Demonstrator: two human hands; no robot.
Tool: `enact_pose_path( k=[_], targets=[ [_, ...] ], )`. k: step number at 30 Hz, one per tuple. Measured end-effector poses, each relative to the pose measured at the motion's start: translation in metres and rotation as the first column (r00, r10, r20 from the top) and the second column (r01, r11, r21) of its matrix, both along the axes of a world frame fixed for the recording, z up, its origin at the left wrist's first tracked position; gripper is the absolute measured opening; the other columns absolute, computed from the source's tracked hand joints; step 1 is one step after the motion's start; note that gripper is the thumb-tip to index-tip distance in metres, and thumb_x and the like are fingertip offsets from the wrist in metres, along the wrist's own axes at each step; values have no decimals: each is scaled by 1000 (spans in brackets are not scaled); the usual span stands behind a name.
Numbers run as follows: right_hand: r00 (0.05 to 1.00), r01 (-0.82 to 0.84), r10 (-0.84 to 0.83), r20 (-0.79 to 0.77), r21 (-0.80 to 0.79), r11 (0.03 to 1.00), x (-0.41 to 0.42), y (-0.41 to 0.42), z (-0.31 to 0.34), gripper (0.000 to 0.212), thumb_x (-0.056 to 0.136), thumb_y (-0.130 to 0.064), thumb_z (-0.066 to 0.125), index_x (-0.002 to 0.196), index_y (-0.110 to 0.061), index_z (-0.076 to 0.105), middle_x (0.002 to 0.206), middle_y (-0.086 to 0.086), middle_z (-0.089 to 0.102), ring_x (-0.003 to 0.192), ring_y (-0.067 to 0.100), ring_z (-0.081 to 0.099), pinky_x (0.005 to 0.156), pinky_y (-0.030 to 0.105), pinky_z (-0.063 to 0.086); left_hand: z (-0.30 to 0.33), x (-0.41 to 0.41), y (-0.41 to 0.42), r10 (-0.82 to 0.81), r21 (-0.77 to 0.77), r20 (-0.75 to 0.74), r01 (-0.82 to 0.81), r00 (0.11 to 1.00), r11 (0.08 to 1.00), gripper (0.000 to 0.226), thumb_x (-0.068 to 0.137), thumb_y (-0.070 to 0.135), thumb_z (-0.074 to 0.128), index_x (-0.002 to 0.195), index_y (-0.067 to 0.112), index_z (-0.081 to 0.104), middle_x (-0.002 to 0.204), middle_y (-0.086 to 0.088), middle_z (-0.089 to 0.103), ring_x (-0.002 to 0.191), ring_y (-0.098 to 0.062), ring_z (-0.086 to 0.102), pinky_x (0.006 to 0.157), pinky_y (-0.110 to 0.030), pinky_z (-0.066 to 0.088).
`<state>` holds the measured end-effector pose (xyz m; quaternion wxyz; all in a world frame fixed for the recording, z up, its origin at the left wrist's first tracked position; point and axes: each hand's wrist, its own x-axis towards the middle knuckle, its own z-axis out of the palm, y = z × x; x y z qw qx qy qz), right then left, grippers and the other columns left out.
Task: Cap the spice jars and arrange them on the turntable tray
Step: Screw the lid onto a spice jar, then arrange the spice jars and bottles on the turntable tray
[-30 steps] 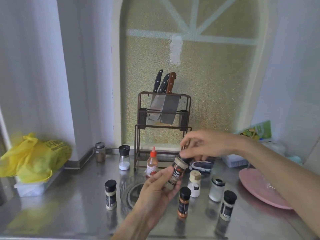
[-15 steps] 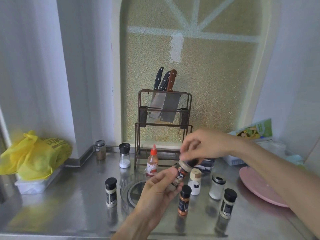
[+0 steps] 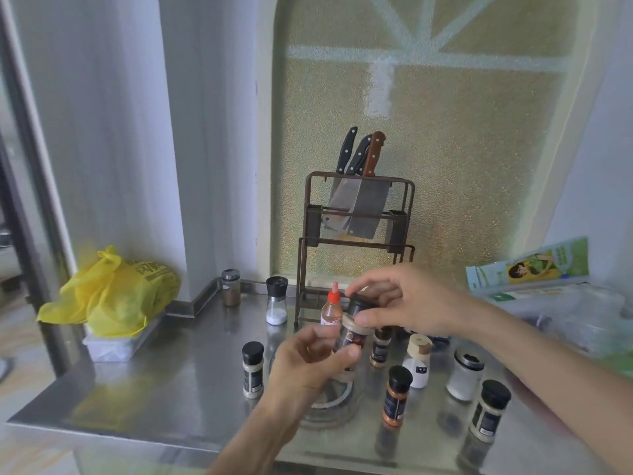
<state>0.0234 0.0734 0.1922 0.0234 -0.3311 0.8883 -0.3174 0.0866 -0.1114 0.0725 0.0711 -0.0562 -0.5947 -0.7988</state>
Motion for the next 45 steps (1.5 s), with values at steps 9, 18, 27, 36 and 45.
enact_pose_path(
  k=[9,18,27,36,45],
  targets=[
    [1000,27,-27,-8,-2,1000,-8,-58,-26,41,91,-24,77,129,-30,63,120,-9,69,90,7,75,91,36,61,3,-10,-132,558,-309,-118,-564,821,766,28,81,14,83,107,20,73,85,6,80,75,-6,76,59,-12,53],
    [996,88,-89,-3,189,978,-22,-128,-74,41,89,-37,72,127,-35,58,113,-17,65,96,2,68,120,49,30,-75,-26,-208,760,-604,31,-594,649,532,32,74,17,82,102,17,65,87,2,76,70,-7,70,68,-34,57],
    [994,105,-86,-74,302,948,-21,-188,-128,58,95,-28,65,148,-26,42,143,7,52,126,29,56,99,40,48,-115,-35,-220,756,-717,53,-502,653,484,30,72,19,82,93,20,61,87,2,74,86,-25,71,80,-42,57],
    [992,109,-80,-93,362,926,-38,-206,-154,37,95,-22,66,130,-23,55,128,6,63,110,30,64,89,39,54,-116,-33,-224,682,-796,59,-378,729,472,58,67,34,88,112,17,57,112,-3,71,108,-29,67,88,-43,54],
    [987,108,-53,-154,374,921,-100,-212,-100,61,96,-49,60,148,-24,42,141,5,53,129,29,56,101,43,49,2,-106,-247,449,-902,-246,-372,859,218,65,84,73,56,136,34,53,131,1,58,118,-22,61,101,-39,48]
  ],
)
